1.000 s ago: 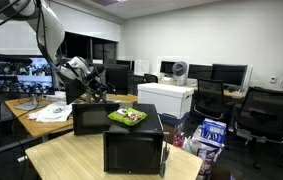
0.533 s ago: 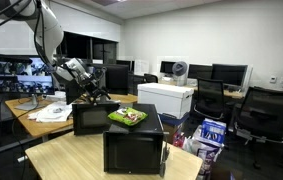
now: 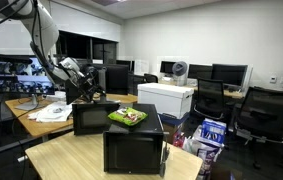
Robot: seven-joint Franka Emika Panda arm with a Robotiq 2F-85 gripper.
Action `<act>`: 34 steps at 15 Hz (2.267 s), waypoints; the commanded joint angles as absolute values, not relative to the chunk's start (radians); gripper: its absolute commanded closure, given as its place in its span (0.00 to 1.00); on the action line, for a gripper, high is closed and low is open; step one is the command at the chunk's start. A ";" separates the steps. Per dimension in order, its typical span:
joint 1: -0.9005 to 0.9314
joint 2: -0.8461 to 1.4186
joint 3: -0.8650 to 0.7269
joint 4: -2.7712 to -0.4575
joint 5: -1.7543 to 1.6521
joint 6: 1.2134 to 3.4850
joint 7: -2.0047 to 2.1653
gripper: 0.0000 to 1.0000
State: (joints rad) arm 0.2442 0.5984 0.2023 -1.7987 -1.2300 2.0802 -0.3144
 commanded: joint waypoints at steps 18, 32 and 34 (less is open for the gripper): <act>0.249 0.512 0.208 -1.934 -1.589 2.603 -0.319 0.00; 0.307 0.531 0.252 -1.955 -1.634 2.799 -0.279 0.00; 0.311 0.538 0.247 -1.945 -1.669 2.795 -0.222 0.00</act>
State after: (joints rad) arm 0.3079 0.5455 0.2556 -1.9427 -1.5997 2.7721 -0.3021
